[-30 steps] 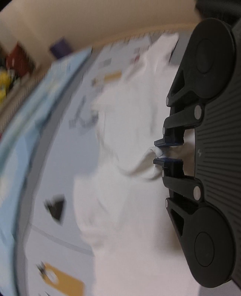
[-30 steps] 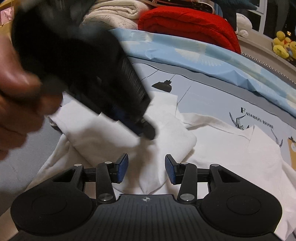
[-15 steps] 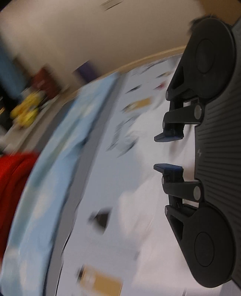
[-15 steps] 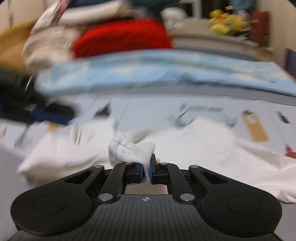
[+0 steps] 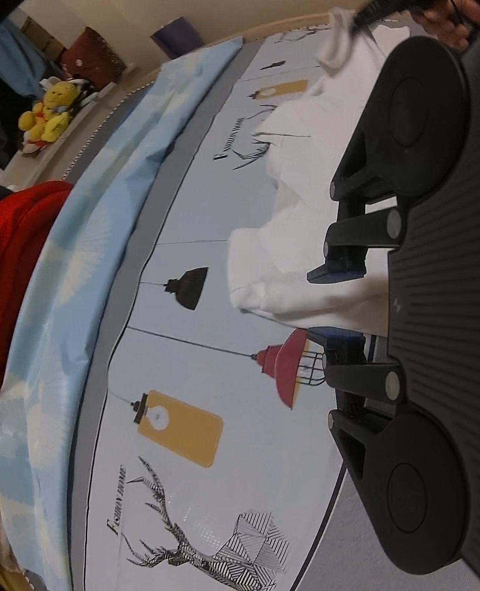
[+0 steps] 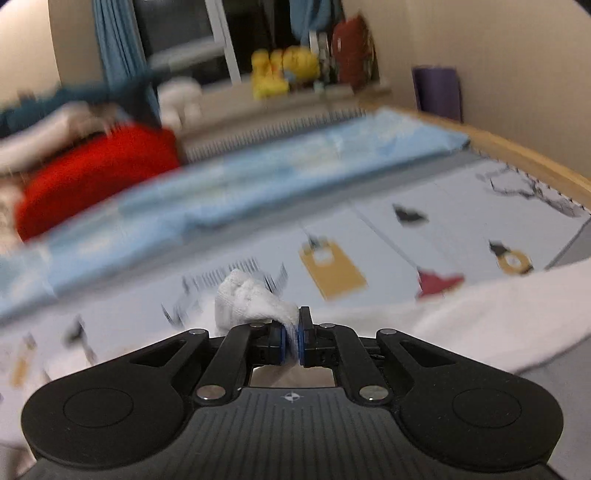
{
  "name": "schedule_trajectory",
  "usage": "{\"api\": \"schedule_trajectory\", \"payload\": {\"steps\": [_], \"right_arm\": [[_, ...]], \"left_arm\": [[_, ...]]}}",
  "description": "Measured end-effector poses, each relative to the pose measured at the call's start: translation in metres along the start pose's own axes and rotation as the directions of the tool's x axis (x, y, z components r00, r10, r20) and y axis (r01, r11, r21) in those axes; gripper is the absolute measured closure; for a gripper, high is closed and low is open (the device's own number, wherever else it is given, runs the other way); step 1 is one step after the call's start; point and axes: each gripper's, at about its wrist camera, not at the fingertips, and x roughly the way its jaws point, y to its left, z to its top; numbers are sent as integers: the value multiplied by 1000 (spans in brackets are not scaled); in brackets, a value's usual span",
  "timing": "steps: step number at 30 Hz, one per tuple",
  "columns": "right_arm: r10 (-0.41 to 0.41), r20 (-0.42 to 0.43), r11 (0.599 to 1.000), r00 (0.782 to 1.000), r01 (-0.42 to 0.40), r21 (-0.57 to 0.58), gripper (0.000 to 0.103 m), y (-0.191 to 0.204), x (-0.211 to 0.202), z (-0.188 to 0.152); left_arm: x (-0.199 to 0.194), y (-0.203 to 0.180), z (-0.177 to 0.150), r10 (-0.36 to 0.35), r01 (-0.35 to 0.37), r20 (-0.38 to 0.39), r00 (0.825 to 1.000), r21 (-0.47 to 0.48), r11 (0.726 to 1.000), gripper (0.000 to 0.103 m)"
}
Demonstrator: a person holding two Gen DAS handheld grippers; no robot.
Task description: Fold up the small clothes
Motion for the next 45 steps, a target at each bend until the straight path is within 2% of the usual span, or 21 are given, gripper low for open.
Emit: {"api": "schedule_trajectory", "payload": {"steps": [2, 4, 5, 7, 8, 9, 13, 15, 21, 24, 25, 26, 29, 30, 32, 34, 36, 37, 38, 42, 45], "right_arm": [[26, 10, 999, 1000, -27, 38, 97, -9, -5, 0], [-4, -96, 998, 995, 10, 62, 97, -15, 13, 0], [-34, -156, 996, 987, 47, 82, 97, -22, 21, -5], [-142, -279, 982, 950, 171, 81, 92, -33, 35, -15], [-176, -307, 973, 935, 213, 93, 92, -39, 40, -17], [-171, -319, 967, 932, 221, 127, 92, -45, 40, -18], [-118, -311, 980, 943, 162, 119, 91, -42, 43, -16], [-106, -325, 982, 940, 151, 117, 91, -42, 48, -15], [-146, -367, 972, 919, 202, 118, 91, -48, 63, -18], [-150, -370, 969, 917, 211, 129, 91, -50, 67, -17], [-153, -372, 968, 915, 215, 130, 91, -50, 69, -16], [-157, -375, 967, 914, 220, 130, 91, -50, 70, -16], [-159, -373, 965, 914, 224, 137, 91, -48, 71, -15], [-140, -372, 967, 918, 208, 148, 91, -46, 70, -15], [-82, -365, 975, 927, 151, 165, 91, -38, 67, -15], [-47, -353, 983, 935, 106, 152, 91, -28, 63, -15], [-59, -370, 984, 927, 117, 136, 91, -25, 66, -16], [-58, -387, 981, 920, 124, 147, 91, -28, 69, -17], [-57, -400, 977, 915, 133, 165, 91, -31, 71, -19], [-59, -405, 976, 912, 138, 169, 91, -33, 73, -19], [-40, -370, 979, 928, 111, 172, 93, -30, 69, -12]], "left_arm": [[5, -2, -3, -9, 10, -11, 1000, 14, 1000, 67], [11, -3, -4, -9, 9, -13, 1000, 16, 1000, 65], [13, -3, -5, -10, 10, -12, 1000, 10, 1000, 65], [20, -1, -5, -9, 9, -7, 1000, -15, 1000, 65], [22, -1, -5, -7, 7, -2, 1000, -25, 1000, 65], [25, -1, -5, -10, 10, 7, 1000, -31, 999, 65], [35, -4, -4, -30, 31, 30, 999, -57, 998, 65], [42, -4, -5, -43, 46, 42, 998, -73, 996, 65], [66, -4, -6, -30, 31, 13, 999, -132, 991, 65], [68, -10, -6, -25, 26, 11, 1000, -109, 994, 66], [68, -11, -6, -18, 18, 9, 1000, -87, 996, 73], [67, -12, -6, -10, 11, 14, 1000, -65, 998, 101], [53, -5, 0, 36, -34, 55, 998, -38, 999, 99], [47, -1, 4, 74, -72, 68, 995, -35, 997, 99], [36, 10, 12, 187, -186, 107, 977, -18, 982, 99], [30, 24, 18, 185, -180, 99, 978, -53, 982, 97], [24, 30, 21, 206, -200, 91, 974, -66, 978, 92], [20, 30, 22, 210, -205, 101, 973, -55, 977, 81], [15, 28, 22, 201, -197, 108, 974, -45, 979, 72], [5, 18, 16, 74, -75, 53, 996, 3, 997, 69], [12, 9, 3, 13, -11, -32, 999, 51, 999, 69]]}}
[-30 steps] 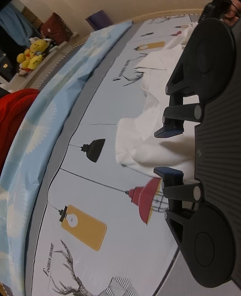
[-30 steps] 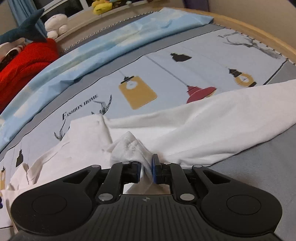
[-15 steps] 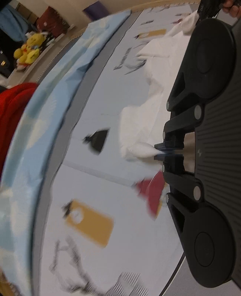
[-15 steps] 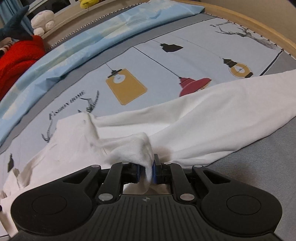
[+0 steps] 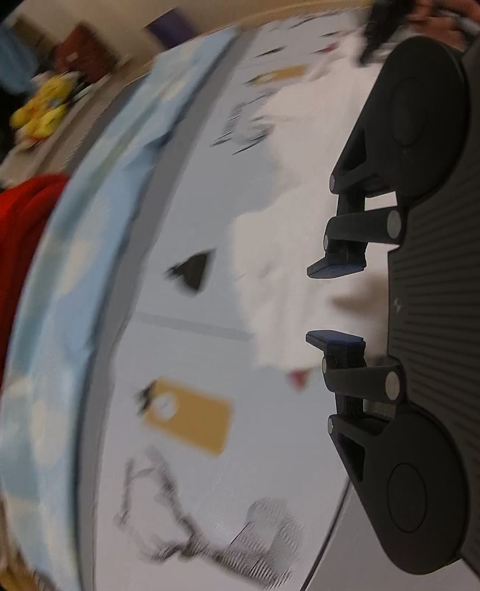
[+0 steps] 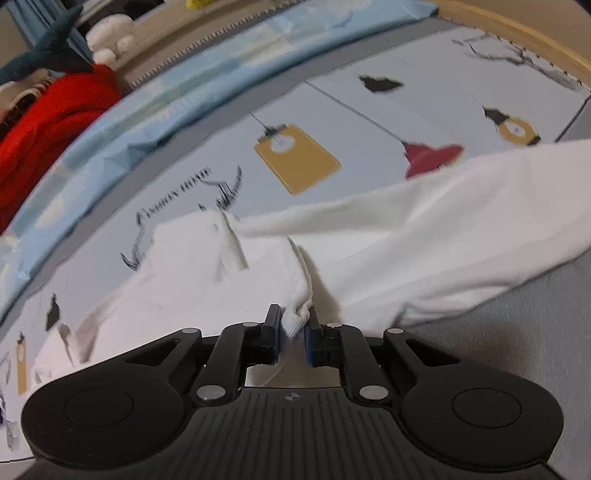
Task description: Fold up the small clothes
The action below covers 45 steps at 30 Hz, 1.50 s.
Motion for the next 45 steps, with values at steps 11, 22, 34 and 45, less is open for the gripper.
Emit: {"api": "schedule_trajectory", "payload": {"steps": [11, 22, 34, 45], "right_arm": [[-205, -36, 978, 978, 206, 23, 85, -17, 3, 3], [-141, -160, 990, 977, 141, -12, 69, -26, 15, -7], [-140, 79, 984, 987, 129, 123, 53, -98, -49, 36], [-260, 115, 853, 959, 172, 492, 53, -249, -71, 64]], "left_arm": [[29, -21, -70, 245, -110, -153, 957, 592, 798, 70], [42, -17, -67, 159, -50, -202, 966, 460, 887, 70], [-26, -118, -42, 106, -166, 160, 982, 437, 884, 35], [-18, -136, -44, 144, -213, 192, 971, 414, 885, 34]]}}
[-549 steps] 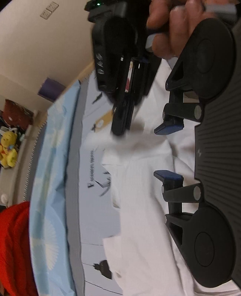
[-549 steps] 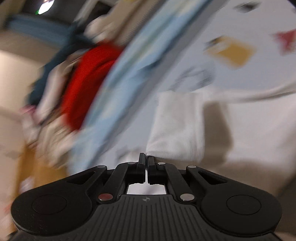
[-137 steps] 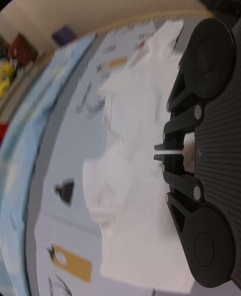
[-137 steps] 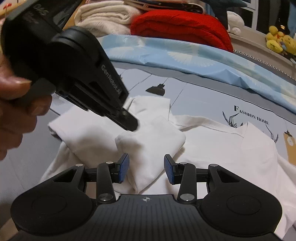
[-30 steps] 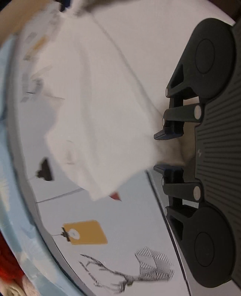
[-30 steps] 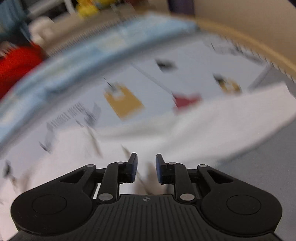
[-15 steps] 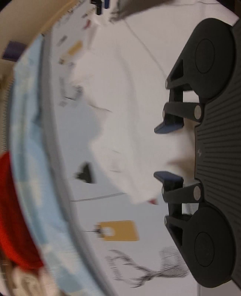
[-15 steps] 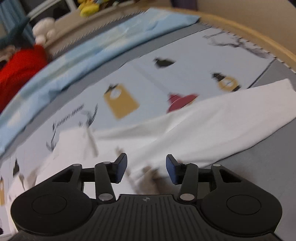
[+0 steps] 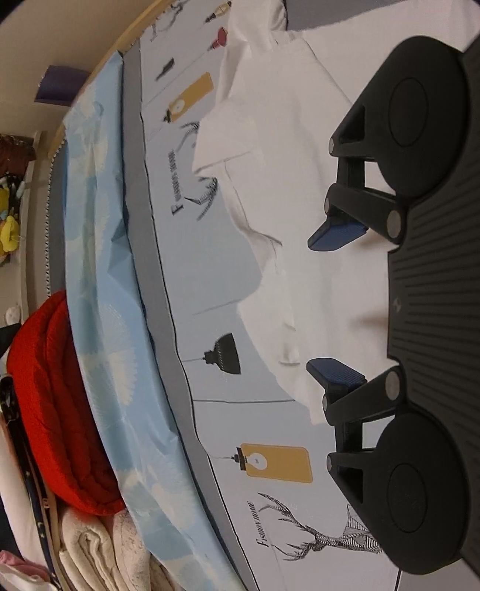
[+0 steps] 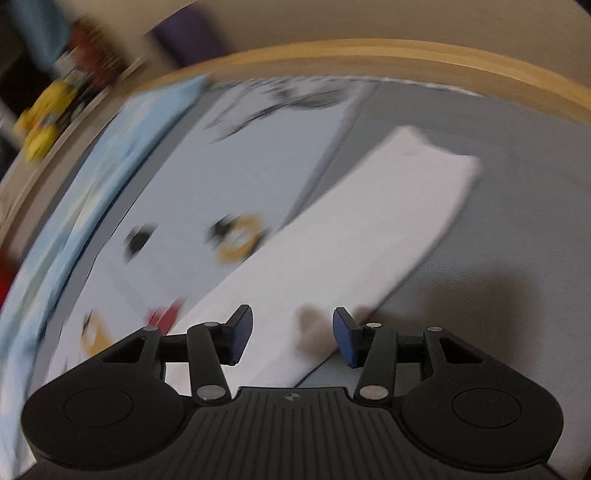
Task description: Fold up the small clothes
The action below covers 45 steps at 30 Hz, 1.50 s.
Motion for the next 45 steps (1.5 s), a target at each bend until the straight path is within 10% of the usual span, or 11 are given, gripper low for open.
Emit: {"api": "schedule_trajectory", "payload": {"steps": [11, 14, 17, 20, 23, 25, 30, 33, 37, 41, 45], "right_arm": [[-76, 48, 981, 996, 67, 183, 53, -76, 38, 30], [-84, 86, 982, 993, 68, 178, 100, -78, 40, 31], [-124, 118, 973, 985, 97, 210, 100, -74, 36, 31], [-164, 242, 986, 956, 154, 62, 100, -27, 12, 28], [32, 404, 964, 914, 78, -253, 101, 62, -36, -1], [255, 392, 880, 884, -45, -473, 102, 120, -72, -42], [660, 78, 477, 747, -338, -811, 101, 221, -156, -193], [690, -213, 199, 692, -464, -863, 85, 245, -173, -273], [452, -499, -26, 740, -548, -836, 80, 254, -156, -347], [362, -437, 40, 823, -482, -875, 65, 255, -140, -346], [318, -296, 296, 901, -391, -871, 57, 258, -103, -293]], "left_arm": [[5, 1, -2, 9, -9, -12, 1000, 12, 1000, 33], [4, 2, -4, 14, -14, -10, 1000, 16, 1000, 34], [2, 10, -5, 23, -23, -7, 1000, 5, 1000, 33], [1, 21, -5, 37, -37, -7, 999, -19, 999, 33], [-3, 33, -4, 43, -43, 0, 999, -52, 998, 33], [-6, 41, -1, 46, -46, 8, 999, -82, 996, 34], [-9, 65, 2, 65, -62, 7, 998, -190, 980, 33], [-9, 78, 2, 59, -57, 0, 998, -258, 964, 34], [-5, 90, 1, 22, -25, -14, 1000, -320, 947, 34], [6, 96, 0, -21, 7, -32, 999, -381, 924, 45], [16, 85, 2, -47, 32, -32, 998, -372, 928, 62]]}}
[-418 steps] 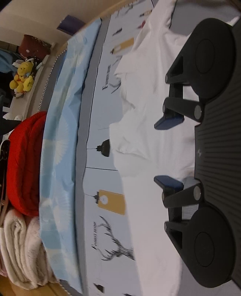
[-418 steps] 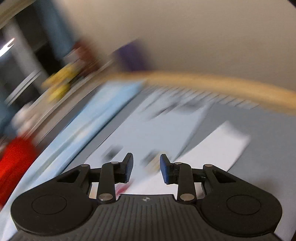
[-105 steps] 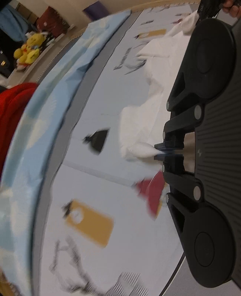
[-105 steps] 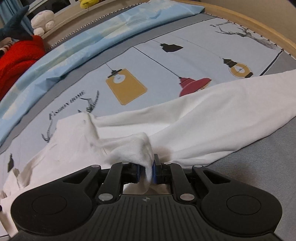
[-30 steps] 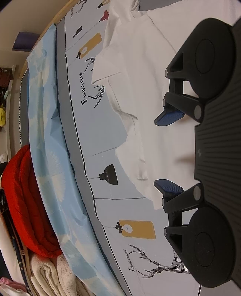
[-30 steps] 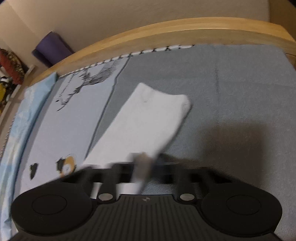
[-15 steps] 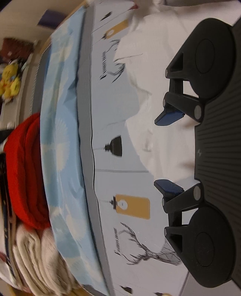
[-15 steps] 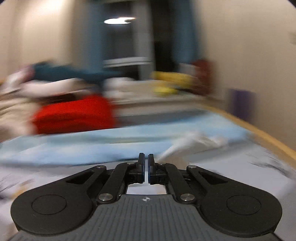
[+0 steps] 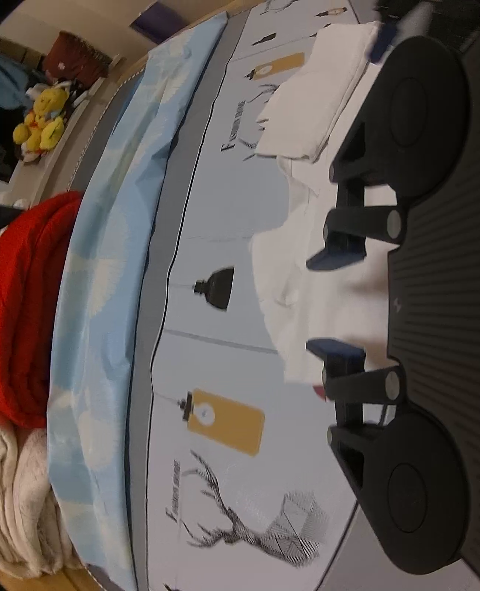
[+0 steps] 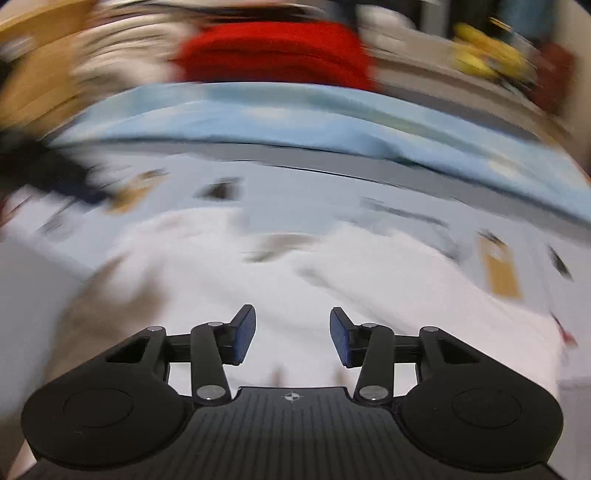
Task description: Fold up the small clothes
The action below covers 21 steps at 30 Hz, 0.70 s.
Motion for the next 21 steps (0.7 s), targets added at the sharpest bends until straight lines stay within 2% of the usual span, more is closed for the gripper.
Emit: {"api": "schedule_trajectory", "payload": {"steps": [3, 5, 7, 11, 13, 17, 18, 21], "right_arm": [[-88, -22, 984, 996, 90, 152, 57, -35, 16, -5], [-130, -33, 976, 991, 134, 172, 57, -52, 31, -8], [-158, -38, 977, 987, 162, 137, 57, -62, 45, -14], [-136, -39, 990, 990, 138, 38, 57, -62, 68, -16], [-115, -65, 993, 991, 116, 7, 57, -58, 83, -15], [-136, -122, 991, 983, 135, -9, 57, -52, 94, -17], [-144, -119, 990, 982, 141, -31, 60, -50, 97, -17], [-185, -103, 982, 977, 179, -68, 99, -49, 97, -15]], "left_arm": [[9, -12, -4, -6, 7, -17, 1000, 21, 1000, 62], [12, -16, -5, -15, 16, -21, 1000, 24, 1000, 62], [15, -19, -6, -14, 15, -26, 1000, 25, 1000, 62], [14, -17, -3, -16, 16, -22, 1000, 19, 1000, 62], [14, -13, 0, -10, 10, -22, 1000, 10, 1000, 62], [14, -3, 4, -1, 1, -23, 1000, -12, 1000, 62], [13, -1, 4, -2, 2, -23, 1000, -15, 1000, 62], [11, 2, 5, -8, 7, -22, 1000, -24, 1000, 62]]}}
